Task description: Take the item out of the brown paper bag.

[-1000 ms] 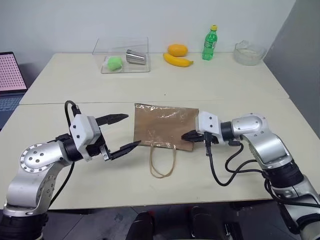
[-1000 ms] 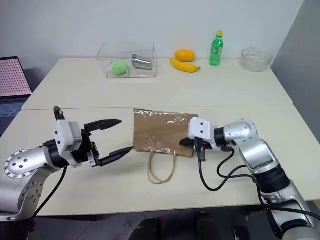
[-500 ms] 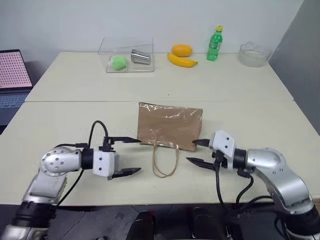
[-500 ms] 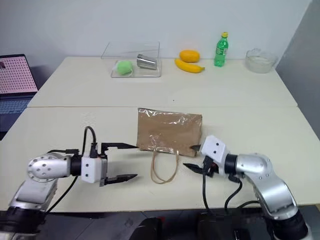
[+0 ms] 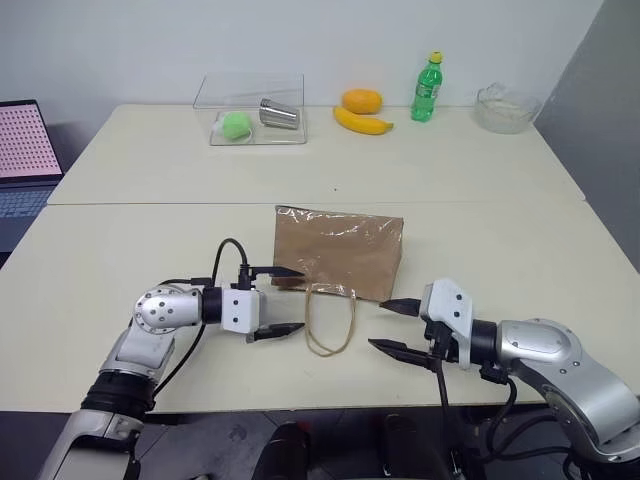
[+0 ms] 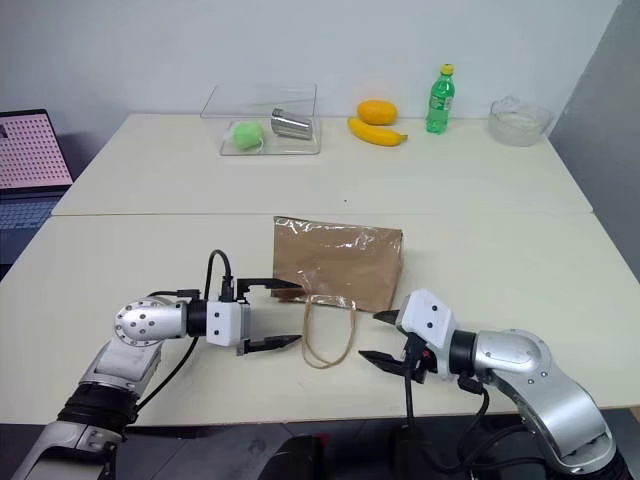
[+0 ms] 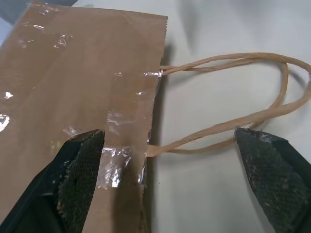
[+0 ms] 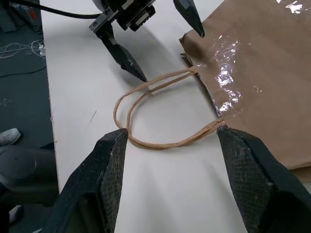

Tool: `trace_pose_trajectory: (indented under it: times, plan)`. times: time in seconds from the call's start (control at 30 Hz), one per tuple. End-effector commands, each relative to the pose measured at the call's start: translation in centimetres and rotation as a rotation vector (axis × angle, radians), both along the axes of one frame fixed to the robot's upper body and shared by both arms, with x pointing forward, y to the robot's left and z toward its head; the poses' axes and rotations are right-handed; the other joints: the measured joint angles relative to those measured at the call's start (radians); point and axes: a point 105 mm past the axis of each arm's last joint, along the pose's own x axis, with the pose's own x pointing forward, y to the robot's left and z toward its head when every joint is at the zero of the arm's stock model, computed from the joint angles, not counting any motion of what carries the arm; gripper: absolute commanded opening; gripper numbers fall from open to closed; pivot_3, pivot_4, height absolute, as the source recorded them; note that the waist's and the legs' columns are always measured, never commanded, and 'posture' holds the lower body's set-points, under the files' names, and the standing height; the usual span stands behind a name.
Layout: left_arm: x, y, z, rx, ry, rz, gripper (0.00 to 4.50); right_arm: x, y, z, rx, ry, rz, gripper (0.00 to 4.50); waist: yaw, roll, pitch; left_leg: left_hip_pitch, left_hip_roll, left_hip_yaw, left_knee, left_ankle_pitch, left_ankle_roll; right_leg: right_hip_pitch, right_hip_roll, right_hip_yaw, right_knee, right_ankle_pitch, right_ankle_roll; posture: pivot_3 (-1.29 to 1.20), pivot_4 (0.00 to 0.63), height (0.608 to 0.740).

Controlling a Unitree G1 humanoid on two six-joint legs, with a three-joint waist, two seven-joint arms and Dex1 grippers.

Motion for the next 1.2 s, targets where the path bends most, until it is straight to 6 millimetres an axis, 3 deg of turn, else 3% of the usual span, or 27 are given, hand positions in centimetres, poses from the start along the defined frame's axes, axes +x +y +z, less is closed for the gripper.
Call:
trace_pose_trajectory:
  times: [0.03, 0.37, 0.63, 0.73, 1.1, 1.13, 1.2]
  plan:
    - [0.7, -0.3, 0.5, -0.012, -0.043, -0.002, 4.5, -0.5, 0.1, 1.1, 0.017, -0.039, 0.011, 3.04, 0.0, 0.0, 0.0, 0.0, 0.0, 0.0, 0.0, 0.0, 0.0, 0.0, 0.0, 0.0, 0.0, 0.0, 0.0, 0.0, 0.15, 0.74]
    - [0.4, -1.8, -0.8, 0.011, -0.053, -0.08, 4.5, -0.6, -0.1, 1.2, 0.008, -0.037, 0.002, 3.04, 0.001, 0.0, 0.0, 0.0, 0.0, 0.0, 0.0, 0.0, 0.0, 0.0, 0.0, 0.0, 0.0, 0.0, 0.0, 0.0, 0.15, 0.74]
    - [0.0, -3.5, -0.6, -0.046, -0.034, -0.122, 4.5, -0.8, -0.1, 1.2, 0.006, -0.033, -0.001, 3.04, 0.001, 0.0, 0.0, 0.0, 0.0, 0.0, 0.0, 0.0, 0.0, 0.0, 0.0, 0.0, 0.0, 0.0, 0.0, 0.0, 0.15, 0.74]
    - [-0.2, -3.9, 0.1, -0.075, -0.027, -0.136, 3.91, -0.9, -0.1, 1.2, 0.007, -0.031, 0.0, 3.09, 0.001, 0.0, 0.0, 0.0, 0.0, 0.0, 0.0, 0.0, 0.0, 0.0, 0.0, 0.0, 0.0, 0.0, 0.0, 0.0, 0.15, 0.74]
    - [0.6, -7.4, 6.4, -0.311, 0.141, -0.077, 0.26, -1.4, -0.1, 0.2, -0.052, -0.029, 0.029, 3.09, -0.001, 0.0, 0.0, 0.0, 0.0, 0.0, 0.001, 0.0, 0.0, 0.001, 0.0, 0.0, 0.001, 0.0, 0.0, 0.0, 0.15, 0.74]
    - [0.8, -7.6, 6.9, -0.328, 0.152, -0.066, 0.04, -1.1, 0.2, -0.1, -0.06, -0.03, 0.029, 3.09, -0.001, 0.0, 0.0, 0.0, 0.0, 0.0, 0.001, 0.0, 0.0, 0.001, 0.0, 0.0, 0.001, 0.0, 0.0, 0.0, 0.15, 0.74]
    - [1.4, -7.9, 7.6, -0.354, 0.17, -0.04, 0.04, -0.8, 1.0, -0.6, -0.07, -0.026, 0.045, 3.09, -0.002, 0.0, 0.0, 0.001, 0.0, 0.0, 0.001, 0.0, 0.0, 0.001, 0.0, 0.0, 0.001, 0.0, 0.0, 0.0, 0.15, 0.74]
